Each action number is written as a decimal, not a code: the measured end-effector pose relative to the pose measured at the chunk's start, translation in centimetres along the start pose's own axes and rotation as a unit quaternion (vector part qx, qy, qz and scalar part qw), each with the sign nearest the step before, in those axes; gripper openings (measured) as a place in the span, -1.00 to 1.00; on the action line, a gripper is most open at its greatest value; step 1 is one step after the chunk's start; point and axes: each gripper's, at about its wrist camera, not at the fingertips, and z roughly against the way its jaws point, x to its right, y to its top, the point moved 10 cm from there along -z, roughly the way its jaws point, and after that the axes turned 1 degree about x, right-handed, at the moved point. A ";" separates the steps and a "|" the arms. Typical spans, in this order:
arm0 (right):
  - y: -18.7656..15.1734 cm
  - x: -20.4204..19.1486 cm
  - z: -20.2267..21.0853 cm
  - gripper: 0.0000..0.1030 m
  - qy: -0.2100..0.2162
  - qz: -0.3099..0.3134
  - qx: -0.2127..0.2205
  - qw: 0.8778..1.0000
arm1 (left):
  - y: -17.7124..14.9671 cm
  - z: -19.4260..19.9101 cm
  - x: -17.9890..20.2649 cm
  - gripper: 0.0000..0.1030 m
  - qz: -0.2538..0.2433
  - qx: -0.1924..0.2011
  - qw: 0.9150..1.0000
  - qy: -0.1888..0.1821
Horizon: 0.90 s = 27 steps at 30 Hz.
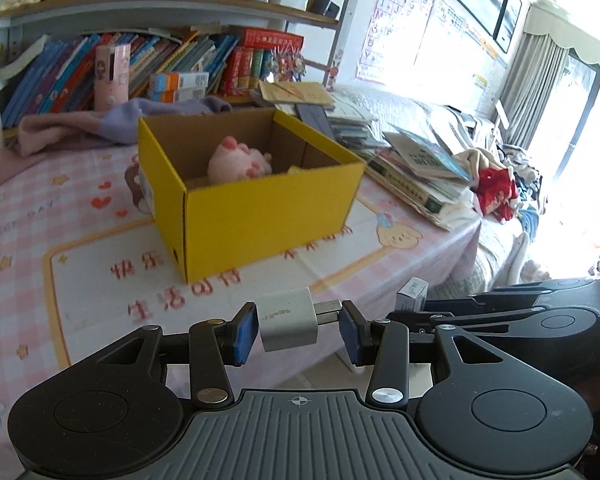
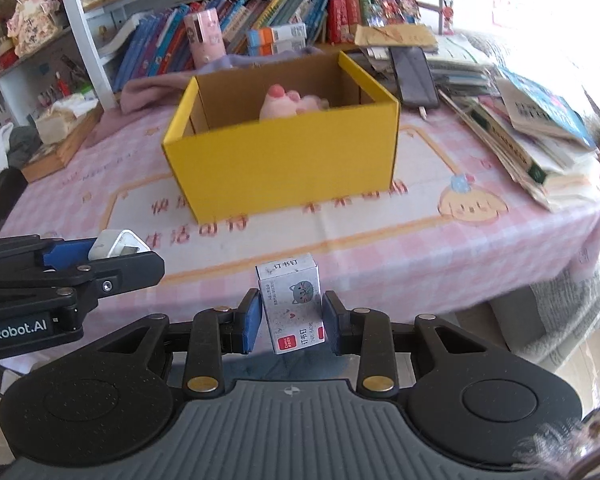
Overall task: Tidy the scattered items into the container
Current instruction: 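Carry the small white box with the right tool while the left carries the charger to the box, then open the right gripper to drop the small box while the left releases the charger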
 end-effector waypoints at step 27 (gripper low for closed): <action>18.6 3.7 -11.1 -0.40 0.105 0.134 0.075 0.983 | 12.0 -11.7 -4.0 -0.17 0.011 0.043 0.985 0.168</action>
